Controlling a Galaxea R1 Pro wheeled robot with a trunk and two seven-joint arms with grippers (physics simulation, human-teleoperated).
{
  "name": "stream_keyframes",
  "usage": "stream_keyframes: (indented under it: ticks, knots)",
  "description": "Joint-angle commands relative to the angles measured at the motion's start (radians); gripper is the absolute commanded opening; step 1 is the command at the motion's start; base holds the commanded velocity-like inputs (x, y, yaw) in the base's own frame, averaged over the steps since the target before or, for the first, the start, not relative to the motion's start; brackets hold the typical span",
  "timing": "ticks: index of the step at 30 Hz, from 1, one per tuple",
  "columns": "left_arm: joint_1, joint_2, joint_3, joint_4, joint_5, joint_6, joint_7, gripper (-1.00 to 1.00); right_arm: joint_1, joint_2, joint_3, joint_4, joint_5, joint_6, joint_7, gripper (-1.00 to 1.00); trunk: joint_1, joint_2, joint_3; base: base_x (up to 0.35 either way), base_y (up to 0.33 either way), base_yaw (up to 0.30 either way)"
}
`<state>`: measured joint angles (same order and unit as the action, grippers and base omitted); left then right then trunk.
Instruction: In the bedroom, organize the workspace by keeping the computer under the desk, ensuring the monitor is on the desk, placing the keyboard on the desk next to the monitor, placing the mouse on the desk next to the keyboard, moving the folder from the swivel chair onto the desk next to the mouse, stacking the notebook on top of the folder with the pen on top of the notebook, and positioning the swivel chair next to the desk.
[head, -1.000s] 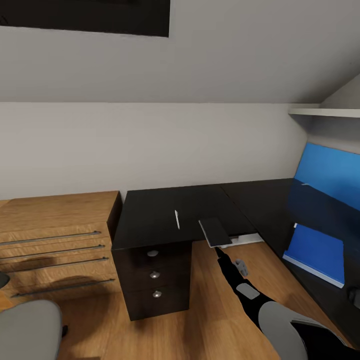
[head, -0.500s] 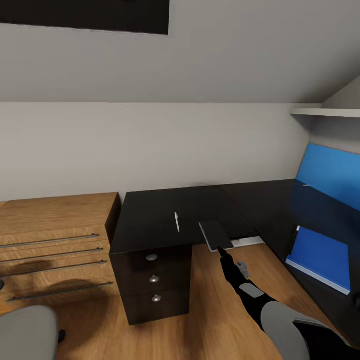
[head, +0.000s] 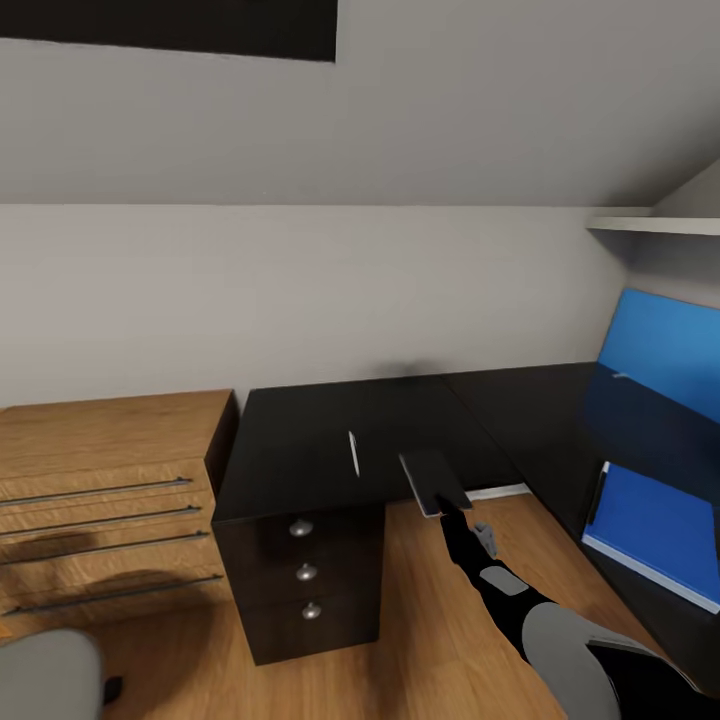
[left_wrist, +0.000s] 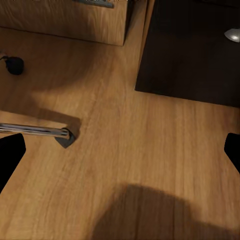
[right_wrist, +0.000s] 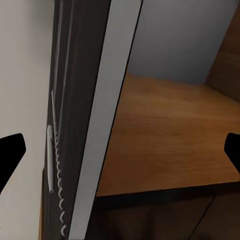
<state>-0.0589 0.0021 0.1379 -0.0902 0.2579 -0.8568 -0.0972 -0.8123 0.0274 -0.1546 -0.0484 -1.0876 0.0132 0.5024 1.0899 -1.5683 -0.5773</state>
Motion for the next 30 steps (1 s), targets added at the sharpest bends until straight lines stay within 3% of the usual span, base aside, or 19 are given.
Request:
stream_keyframes:
  ticks: [1, 8, 22, 23, 30]
  knots:
    - [-0.001, 0.0, 0.008, 0.001, 0.003, -0.002, -0.01, 1.0, -0.001, 0.0, -0.008, 0.001, 0.002, 0.002, 0.004, 1.0, 0.0, 0.0, -0.001, 0.145, 0.0, 0.0]
    - [-0.001, -0.001, 0.008, 0.001, 0.003, -0.002, -0.01, 1.0, -0.001, 0.0, -0.008, 0.001, 0.002, 0.002, 0.004, 1.0, 0.0, 0.0, -0.001, 0.167, 0.0, 0.0]
    - [-0.001, -0.001, 0.008, 0.001, 0.003, -0.002, -0.01, 1.0, -0.001, 0.001, -0.007, 0.001, 0.002, 0.002, 0.004, 1.0, 0.0, 0.0, -0.001, 0.021, 0.0, 0.0]
    - [-0.001, -0.001, 0.008, 0.001, 0.003, -0.002, -0.01, 1.0, -0.001, 0.001, -0.007, 0.001, 0.002, 0.002, 0.004, -1.0, 0.0, 0.0, -0.001, 0.003, 0.0, 0.0]
    - [-0.001, -0.001, 0.008, 0.001, 0.003, -0.002, -0.009, 1.0, -0.001, 0.002, -0.006, 0.001, 0.002, 0.002, 0.002, -1.0, 0.0, 0.0, -0.001, 0.001, 0.0, 0.0]
